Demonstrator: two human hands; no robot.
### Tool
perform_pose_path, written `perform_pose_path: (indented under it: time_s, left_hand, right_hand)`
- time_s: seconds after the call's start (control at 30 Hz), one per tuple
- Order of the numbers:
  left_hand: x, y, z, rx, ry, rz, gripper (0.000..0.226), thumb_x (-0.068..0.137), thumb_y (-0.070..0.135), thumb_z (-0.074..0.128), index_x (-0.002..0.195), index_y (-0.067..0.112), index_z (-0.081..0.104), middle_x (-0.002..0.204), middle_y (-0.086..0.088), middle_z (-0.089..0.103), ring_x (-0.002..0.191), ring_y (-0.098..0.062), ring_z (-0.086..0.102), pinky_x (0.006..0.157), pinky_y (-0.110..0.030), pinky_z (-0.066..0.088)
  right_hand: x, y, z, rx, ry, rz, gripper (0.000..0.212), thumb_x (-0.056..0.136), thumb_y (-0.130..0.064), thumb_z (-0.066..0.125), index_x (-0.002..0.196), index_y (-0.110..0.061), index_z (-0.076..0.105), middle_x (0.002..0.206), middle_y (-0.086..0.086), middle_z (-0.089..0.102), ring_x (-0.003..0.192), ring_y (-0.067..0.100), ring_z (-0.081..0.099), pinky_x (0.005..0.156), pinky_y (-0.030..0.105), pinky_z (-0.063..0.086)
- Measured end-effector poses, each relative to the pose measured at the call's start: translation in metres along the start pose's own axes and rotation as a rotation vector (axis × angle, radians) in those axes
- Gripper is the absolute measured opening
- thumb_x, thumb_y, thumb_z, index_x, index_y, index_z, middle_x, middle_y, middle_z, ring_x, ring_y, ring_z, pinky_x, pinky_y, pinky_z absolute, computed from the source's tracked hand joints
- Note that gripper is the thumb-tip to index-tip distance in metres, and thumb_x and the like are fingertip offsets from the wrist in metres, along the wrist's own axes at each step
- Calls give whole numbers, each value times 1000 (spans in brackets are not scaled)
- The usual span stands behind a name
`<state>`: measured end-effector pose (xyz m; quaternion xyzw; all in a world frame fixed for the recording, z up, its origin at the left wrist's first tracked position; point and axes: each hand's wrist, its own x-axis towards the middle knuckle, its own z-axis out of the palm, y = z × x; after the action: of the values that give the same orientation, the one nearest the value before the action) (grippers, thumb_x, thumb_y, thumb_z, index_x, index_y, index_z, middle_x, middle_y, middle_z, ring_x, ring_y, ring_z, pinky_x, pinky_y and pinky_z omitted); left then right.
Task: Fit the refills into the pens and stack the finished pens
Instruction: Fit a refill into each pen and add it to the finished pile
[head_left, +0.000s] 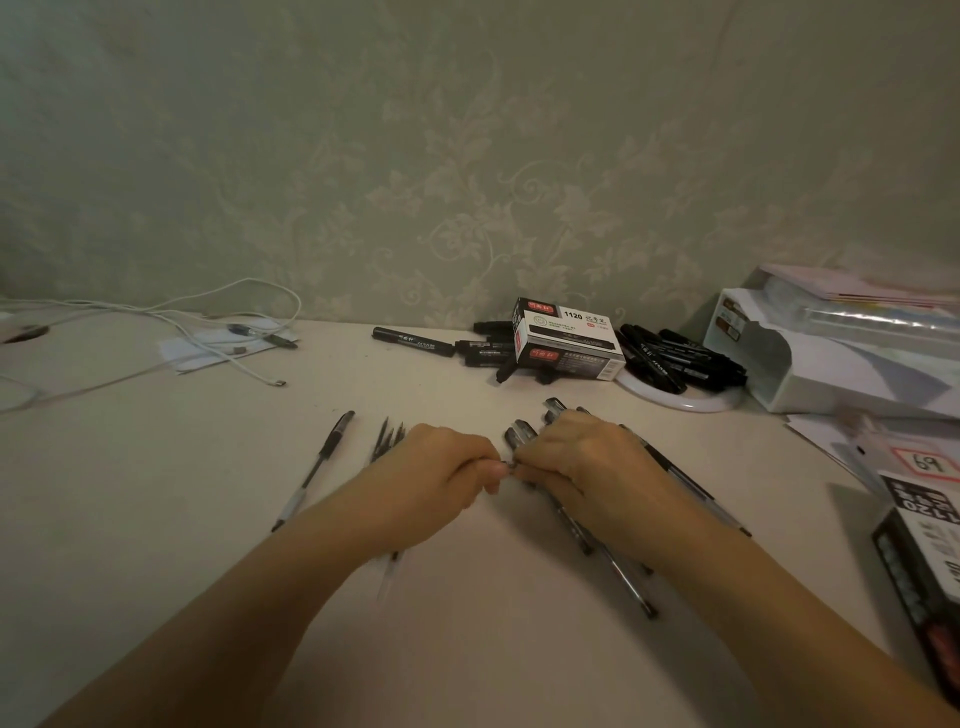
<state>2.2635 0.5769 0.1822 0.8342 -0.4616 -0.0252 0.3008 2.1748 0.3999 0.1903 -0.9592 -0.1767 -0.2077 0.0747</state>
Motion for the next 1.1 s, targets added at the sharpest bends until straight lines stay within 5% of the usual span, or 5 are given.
perform_pose_path:
  time_s: [0.27, 0.43, 0.7, 0.9, 1.1]
  left_hand:
    - [-1, -6, -15, -524, -248, -220, 33, 99, 30, 48, 76, 20, 70, 53, 11, 49, 43, -2, 37, 42, -12, 31]
    - [-2, 3, -6, 155, -13, 87, 16, 95, 33, 55, 94, 23, 67, 74, 11, 62, 68, 0, 55, 62, -12, 39]
    - [-2, 16, -6, 276, 44, 146, 23, 98, 35, 48, 102, 17, 62, 89, 3, 61, 80, -13, 53, 75, -30, 44]
    - [0, -2, -5, -150, -140, -108, 37, 100, 30, 45, 74, 17, 67, 56, 8, 60, 55, -7, 54, 63, -23, 47]
    - [2, -7, 2, -287, -45, -102, 26, 100, 32, 44, 88, 25, 66, 65, 9, 62, 59, -3, 53, 62, -23, 48]
  right_hand:
    - [1, -7, -3, -119, 79, -96, 5, 83, -13, 75, 83, -8, 75, 70, 3, 67, 65, 23, 59, 59, 24, 38]
    - [2, 0, 1, 98, -73, 68, 21, 99, -23, 57, 106, -9, 72, 94, 5, 69, 90, 23, 57, 79, 30, 42]
    - [1, 3, -4, 81, -142, 104, 25, 101, -25, 53, 112, -14, 73, 99, 3, 71, 92, 20, 57, 83, 31, 42]
    - [1, -9, 7, -144, 43, -62, 7, 77, -16, 82, 80, -11, 78, 67, 1, 69, 65, 23, 62, 55, 27, 48]
    - [-6, 0, 9, 370, 170, 351, 22, 79, -25, 81, 100, -24, 75, 87, -12, 71, 80, 3, 64, 72, 16, 50]
